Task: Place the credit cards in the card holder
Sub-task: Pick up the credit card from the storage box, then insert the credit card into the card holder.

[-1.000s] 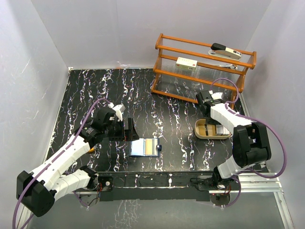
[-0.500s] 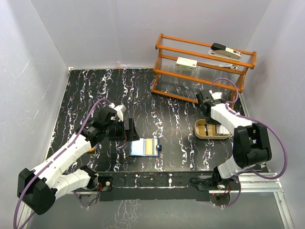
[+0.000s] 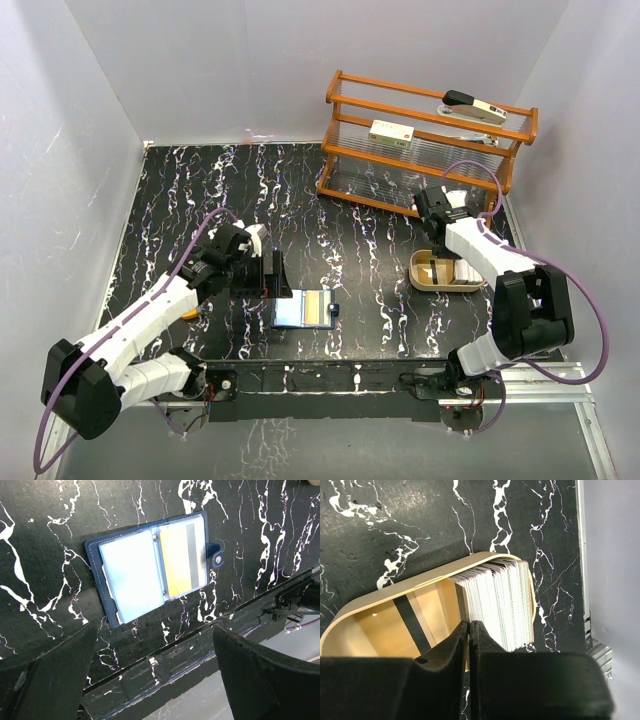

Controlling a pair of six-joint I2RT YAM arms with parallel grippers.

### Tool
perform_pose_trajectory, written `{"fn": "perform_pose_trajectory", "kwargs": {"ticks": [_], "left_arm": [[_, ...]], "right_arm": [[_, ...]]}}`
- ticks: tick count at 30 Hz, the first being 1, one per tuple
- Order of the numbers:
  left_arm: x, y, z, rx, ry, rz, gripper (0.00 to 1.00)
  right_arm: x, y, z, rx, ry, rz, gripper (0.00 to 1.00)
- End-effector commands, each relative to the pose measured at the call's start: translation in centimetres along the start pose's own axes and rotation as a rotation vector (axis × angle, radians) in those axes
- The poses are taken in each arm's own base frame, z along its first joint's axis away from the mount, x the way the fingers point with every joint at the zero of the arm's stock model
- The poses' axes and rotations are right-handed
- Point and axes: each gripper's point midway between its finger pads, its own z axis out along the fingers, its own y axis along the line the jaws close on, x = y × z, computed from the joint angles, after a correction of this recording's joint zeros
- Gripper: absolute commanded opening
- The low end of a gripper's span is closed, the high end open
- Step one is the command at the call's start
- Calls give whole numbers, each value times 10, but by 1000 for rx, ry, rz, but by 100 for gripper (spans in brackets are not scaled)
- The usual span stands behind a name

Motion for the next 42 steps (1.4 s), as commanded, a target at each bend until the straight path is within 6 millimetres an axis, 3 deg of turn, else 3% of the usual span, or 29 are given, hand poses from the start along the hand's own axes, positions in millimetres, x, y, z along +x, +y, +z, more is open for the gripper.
{"fn": "perform_pose_trajectory", "kwargs": {"ticks": [1, 11, 17, 24, 32, 42], "left_arm": [[5, 6, -2, -36, 14, -2, 98], [9, 10, 6, -53, 46, -23, 86], [17, 14, 17, -65, 87, -90, 78], [29, 27, 34, -112, 141, -156, 55], [37, 35, 50, -126, 184, -217, 31], [49, 41, 59, -131, 204, -258, 16]], "right_arm": [[-30, -9, -19, -21, -81, 61, 1], [-38, 12, -51, -240, -99, 97, 0], [-48, 26, -89, -433, -149, 155, 0], [-49, 49, -134, -691, -195, 205, 0], [-31, 99, -182, -991, -203, 216, 0], [7, 164, -229, -1243, -147, 176, 0]]}}
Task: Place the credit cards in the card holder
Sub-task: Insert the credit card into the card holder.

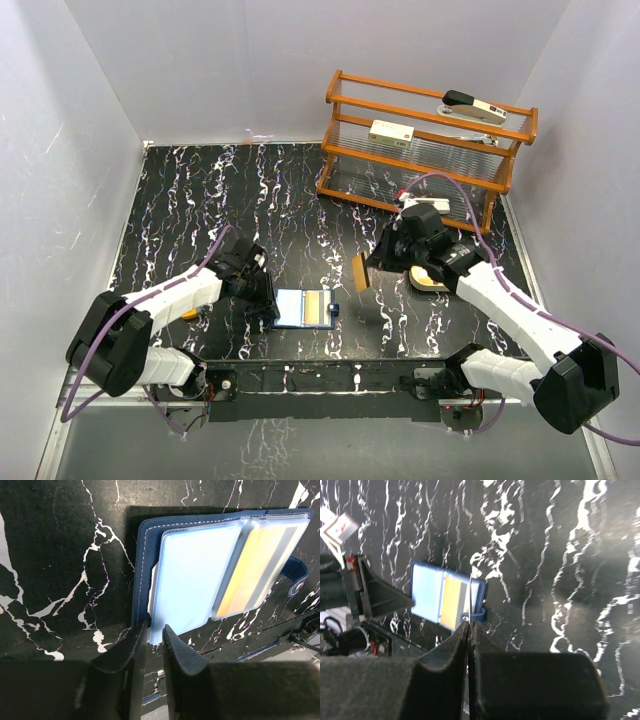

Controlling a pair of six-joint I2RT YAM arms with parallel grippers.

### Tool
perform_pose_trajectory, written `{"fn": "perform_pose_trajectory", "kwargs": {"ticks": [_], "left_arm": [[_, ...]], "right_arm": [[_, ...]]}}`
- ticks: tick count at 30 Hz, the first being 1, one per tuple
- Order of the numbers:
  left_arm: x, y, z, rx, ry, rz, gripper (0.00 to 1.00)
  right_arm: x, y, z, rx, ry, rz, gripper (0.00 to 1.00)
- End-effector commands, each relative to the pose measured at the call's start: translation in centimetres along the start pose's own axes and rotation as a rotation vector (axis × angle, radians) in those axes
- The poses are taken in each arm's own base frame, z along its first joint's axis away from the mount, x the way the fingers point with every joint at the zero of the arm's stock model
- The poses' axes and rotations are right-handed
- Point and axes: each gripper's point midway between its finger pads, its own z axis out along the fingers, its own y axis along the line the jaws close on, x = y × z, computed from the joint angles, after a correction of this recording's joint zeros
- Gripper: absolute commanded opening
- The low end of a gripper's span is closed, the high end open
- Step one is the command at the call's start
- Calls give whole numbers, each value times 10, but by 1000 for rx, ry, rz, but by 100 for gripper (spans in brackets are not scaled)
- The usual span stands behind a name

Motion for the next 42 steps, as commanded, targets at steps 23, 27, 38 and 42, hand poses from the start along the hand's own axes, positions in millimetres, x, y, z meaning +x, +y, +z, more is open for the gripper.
{"fn": "perform_pose_trajectory", "kwargs": {"ticks": [23, 27, 38, 42], "left_arm": [[12, -8, 15, 104, 34, -80, 8], [13, -8, 17, 107, 43, -80, 6], [14, -5, 17, 98, 41, -76, 5], [15, -4, 17, 94, 43, -76, 4]], "right_arm": [[92, 86, 95, -293, 189, -38, 0], [98, 76, 102, -258, 200, -35, 0], [110, 53, 114, -183, 208, -32, 0], [109, 48, 117, -156, 200, -30, 0]]}}
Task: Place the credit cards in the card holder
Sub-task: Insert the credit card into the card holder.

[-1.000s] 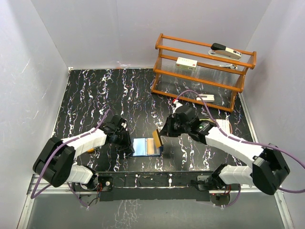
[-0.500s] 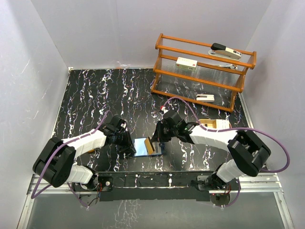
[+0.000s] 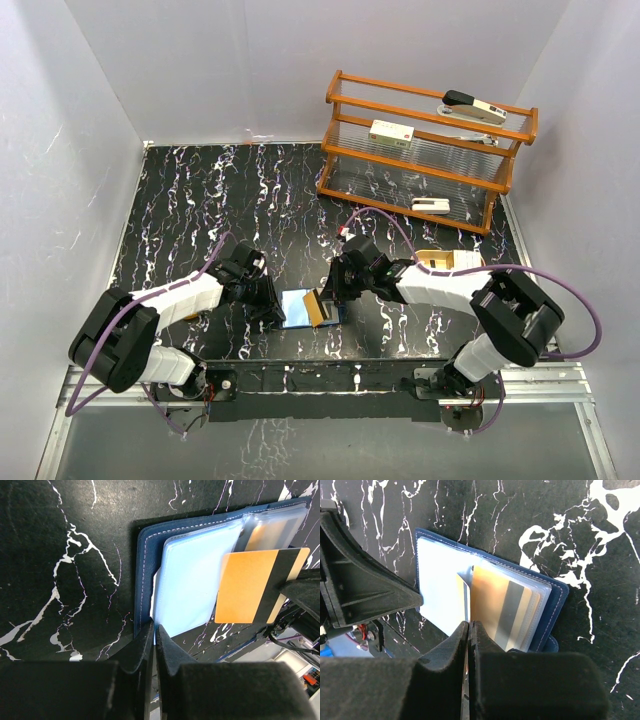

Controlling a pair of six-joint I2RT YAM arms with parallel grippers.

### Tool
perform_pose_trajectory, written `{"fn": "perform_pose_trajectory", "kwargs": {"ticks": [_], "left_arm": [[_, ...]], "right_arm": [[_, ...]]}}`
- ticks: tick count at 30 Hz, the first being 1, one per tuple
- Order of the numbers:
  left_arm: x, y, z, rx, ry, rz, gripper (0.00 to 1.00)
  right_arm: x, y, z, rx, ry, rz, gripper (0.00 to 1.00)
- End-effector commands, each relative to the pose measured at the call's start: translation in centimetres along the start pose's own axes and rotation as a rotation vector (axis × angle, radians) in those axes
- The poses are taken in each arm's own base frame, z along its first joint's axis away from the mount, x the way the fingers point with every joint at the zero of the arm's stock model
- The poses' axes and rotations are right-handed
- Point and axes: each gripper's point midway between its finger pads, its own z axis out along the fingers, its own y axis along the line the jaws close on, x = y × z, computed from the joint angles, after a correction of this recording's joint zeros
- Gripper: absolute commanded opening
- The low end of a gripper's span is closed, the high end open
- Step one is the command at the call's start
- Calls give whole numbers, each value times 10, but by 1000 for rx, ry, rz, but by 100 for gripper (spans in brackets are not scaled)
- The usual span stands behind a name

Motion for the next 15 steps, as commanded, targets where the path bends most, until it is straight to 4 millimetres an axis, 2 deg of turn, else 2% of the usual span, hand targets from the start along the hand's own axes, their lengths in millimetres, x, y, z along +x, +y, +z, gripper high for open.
{"fn": "perform_pose_trajectory", "kwargs": {"ticks": [1, 15], "left_arm": [[8, 8, 0, -21, 21, -6, 4], [11, 0, 1, 37, 21, -33, 4]], "right_arm": [[-7, -5, 6, 20, -46, -6, 0], [-10, -15, 15, 44, -87, 33, 0]]}}
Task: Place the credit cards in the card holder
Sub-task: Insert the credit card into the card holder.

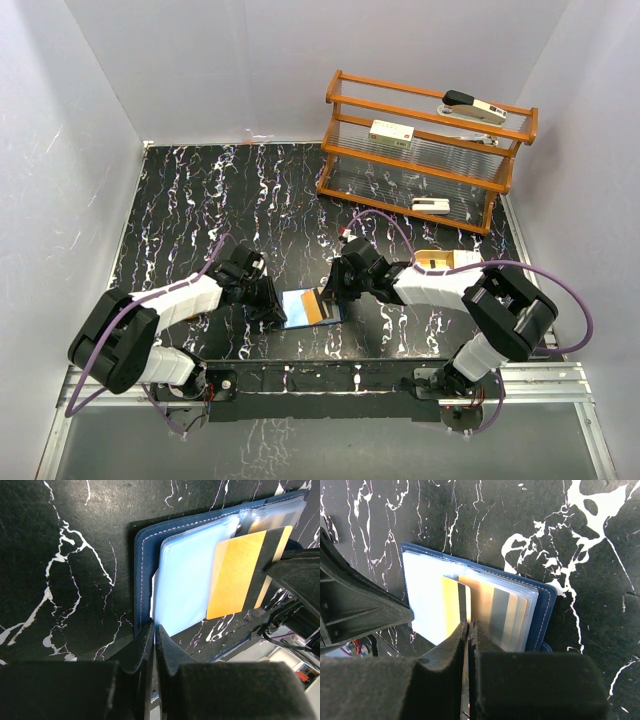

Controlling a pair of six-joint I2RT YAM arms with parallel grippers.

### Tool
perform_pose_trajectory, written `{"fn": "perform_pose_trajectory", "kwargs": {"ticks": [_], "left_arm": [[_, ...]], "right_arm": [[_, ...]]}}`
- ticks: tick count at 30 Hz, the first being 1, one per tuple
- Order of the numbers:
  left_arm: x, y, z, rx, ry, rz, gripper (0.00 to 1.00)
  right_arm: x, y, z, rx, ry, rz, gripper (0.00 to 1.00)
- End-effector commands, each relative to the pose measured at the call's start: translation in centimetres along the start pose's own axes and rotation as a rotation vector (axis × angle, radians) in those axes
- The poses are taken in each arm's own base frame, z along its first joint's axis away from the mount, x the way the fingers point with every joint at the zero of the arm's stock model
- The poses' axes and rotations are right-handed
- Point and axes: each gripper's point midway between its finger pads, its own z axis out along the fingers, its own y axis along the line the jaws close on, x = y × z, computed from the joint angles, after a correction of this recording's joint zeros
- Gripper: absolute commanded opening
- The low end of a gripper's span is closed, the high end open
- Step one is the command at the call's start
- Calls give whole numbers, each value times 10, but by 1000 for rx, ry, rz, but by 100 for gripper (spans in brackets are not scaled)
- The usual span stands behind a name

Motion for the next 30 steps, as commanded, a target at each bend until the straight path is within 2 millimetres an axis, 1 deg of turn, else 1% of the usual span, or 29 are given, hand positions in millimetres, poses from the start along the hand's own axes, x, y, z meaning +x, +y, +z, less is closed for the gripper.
{"fn": "perform_pose_trajectory", "kwargs": {"ticks": [1, 6, 11, 19, 21, 26, 30], "left_arm": [[9, 1, 0, 26, 17, -27, 4], [12, -2, 3, 66, 21, -44, 4], [14, -3, 5, 83, 25, -55, 4], [14, -4, 4, 86, 25, -54, 4], [14, -5, 3, 89, 23, -54, 4], [14, -5, 3, 92, 21, -64, 5], [16, -5, 3, 97, 25, -67, 5]], "right_arm": [[-9, -1, 5, 0, -61, 12, 0], [-7, -1, 9, -12, -61, 31, 0], [-6, -2, 8, -25, -75, 42, 0], [-2, -4, 13, -36, -73, 85, 0], [-4, -6, 12, -26, -91, 91, 0], [-8, -3, 10, -42, -116, 103, 0], [-11, -4, 6, -38, -140, 112, 0]]}}
